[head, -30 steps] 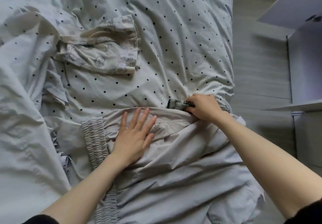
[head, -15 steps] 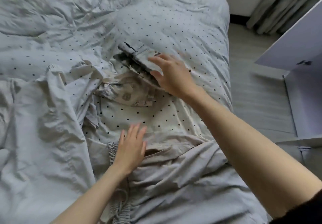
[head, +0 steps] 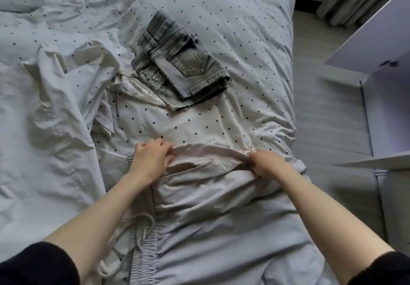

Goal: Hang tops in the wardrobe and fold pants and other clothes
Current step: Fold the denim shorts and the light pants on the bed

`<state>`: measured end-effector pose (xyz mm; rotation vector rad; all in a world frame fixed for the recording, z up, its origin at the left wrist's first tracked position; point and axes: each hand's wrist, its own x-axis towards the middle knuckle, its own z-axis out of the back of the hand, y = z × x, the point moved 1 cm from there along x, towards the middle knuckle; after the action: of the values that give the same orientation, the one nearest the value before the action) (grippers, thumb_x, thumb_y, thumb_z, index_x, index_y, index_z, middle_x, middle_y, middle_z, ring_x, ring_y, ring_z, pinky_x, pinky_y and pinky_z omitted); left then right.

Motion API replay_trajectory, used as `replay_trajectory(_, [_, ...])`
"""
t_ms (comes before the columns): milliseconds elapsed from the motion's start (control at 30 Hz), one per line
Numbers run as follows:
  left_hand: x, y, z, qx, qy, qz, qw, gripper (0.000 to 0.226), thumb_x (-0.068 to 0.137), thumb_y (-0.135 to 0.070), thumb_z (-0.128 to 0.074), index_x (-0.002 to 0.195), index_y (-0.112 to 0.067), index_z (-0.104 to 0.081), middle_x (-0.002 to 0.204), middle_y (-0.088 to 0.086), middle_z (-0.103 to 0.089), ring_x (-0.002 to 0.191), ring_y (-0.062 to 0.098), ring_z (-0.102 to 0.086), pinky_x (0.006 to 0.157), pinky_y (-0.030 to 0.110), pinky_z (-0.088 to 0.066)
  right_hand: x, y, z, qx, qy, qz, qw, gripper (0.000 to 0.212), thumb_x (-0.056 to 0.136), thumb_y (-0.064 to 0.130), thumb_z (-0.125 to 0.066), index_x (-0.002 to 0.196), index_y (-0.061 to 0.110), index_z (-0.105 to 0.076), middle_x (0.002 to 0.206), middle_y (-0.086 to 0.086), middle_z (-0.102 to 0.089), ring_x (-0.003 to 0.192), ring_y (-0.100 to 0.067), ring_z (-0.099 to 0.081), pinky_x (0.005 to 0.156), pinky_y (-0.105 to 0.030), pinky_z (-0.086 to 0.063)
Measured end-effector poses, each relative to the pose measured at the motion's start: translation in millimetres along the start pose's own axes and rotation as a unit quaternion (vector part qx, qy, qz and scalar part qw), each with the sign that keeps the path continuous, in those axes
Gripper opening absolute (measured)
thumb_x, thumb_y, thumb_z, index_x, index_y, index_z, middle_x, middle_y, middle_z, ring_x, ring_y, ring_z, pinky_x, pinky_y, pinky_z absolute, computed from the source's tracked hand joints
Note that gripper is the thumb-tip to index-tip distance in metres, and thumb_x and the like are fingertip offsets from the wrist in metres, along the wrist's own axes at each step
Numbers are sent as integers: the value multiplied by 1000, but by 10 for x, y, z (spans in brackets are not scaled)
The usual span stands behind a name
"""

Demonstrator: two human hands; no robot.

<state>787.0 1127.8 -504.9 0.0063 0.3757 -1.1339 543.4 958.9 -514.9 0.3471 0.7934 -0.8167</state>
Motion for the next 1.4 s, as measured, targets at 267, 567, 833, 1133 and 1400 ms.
replay_trajectory(267, [258, 48, 797, -77, -180, 68, 978, 30, 86, 1, -48, 111, -7, -63, 110, 20, -55, 94, 43, -56, 78, 47, -42, -201, 23, 545, 60, -227, -14, 972, 22, 89, 26, -47, 91, 16, -66, 101, -14, -66, 106, -29, -53, 88, -37, -32])
replay_trajectory(567, [413, 60, 827, -136, -111, 98, 980, 67, 91, -20, -57, 148, -12, -22, 146, 15, -30, 134, 31, -30, 110, 47, -28, -124, 196, 881, 171, -293, -35, 940, 60, 93, 38, -51, 146, 24, -27, 144, -8, -38, 130, -28, -37, 104, -47, -30])
replay_trajectory(833, [-262, 323, -44, -243, 47, 178, 952, 73, 93, -32, -54, 146, 0, -16, 145, 23, -31, 135, 33, -29, 108, 36, -24, -363, 1323, -307, 145, -229, 147, 951, 61, 94, 40, -46, 148, 25, -22, 159, -5, -7, 146, -20, -9, 115, -34, -15])
replay_trajectory(1133, [-335, 177, 175, -324, -74, 190, 924, 33, 83, -25, -65, 112, -12, -53, 110, 6, -64, 95, 20, -56, 72, 25, -36, -535, 1561, -580, 162, -201, 138, 956, 70, 93, 55, -38, 151, 29, -7, 159, -4, 4, 147, -22, 2, 116, -41, -11])
replay_trajectory(1400, [-395, 238, 1025, -290, -141, 38, 946, 34, 86, -5, -56, 120, -4, -57, 111, 15, -57, 104, 26, -53, 79, 16, -30, -690, 1783, 192, 226, -264, 117, 930, 69, 91, 63, -29, 139, 47, 17, 158, 5, 13, 146, -18, 9, 113, -56, -3])
